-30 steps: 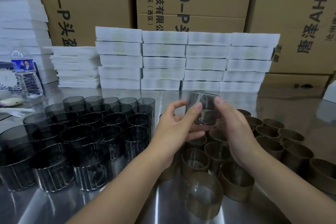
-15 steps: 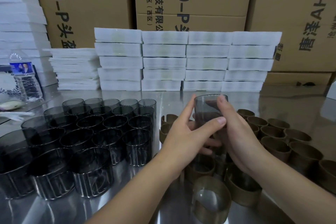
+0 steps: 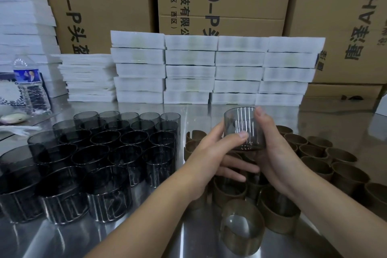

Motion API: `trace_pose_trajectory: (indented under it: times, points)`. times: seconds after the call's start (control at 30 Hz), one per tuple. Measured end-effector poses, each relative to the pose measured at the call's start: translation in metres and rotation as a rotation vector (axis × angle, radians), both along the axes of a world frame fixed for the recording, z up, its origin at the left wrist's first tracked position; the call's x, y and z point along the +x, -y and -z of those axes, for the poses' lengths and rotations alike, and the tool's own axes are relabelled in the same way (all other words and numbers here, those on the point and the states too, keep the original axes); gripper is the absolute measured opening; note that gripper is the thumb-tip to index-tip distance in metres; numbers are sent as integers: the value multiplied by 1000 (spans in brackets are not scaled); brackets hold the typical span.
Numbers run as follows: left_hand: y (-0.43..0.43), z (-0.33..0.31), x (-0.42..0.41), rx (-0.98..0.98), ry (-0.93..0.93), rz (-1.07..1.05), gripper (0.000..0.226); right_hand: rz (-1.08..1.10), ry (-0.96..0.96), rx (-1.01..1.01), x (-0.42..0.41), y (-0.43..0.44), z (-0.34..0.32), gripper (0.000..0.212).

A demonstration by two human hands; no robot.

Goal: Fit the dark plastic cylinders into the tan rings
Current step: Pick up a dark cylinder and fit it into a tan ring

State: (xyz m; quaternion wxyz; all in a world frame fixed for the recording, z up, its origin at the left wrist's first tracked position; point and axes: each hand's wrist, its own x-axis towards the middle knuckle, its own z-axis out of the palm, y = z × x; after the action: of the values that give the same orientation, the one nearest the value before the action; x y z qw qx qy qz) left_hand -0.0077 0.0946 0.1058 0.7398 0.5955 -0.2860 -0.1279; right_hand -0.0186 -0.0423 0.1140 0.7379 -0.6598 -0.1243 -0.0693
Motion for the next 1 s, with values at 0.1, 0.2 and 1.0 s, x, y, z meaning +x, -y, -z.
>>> trace_pose_trajectory:
  times: [0.1, 0.2, 1.0]
  points:
    - [2, 0, 0, 29, 53, -23, 50, 67, 20, -23, -2, -1, -1, 68]
    - [2, 0, 0, 33, 69, -31, 36, 114, 46, -25, -4, -2, -2, 60]
    - [0, 1, 3, 49, 92, -158, 74, 351, 211, -23, -4, -4, 0, 57]
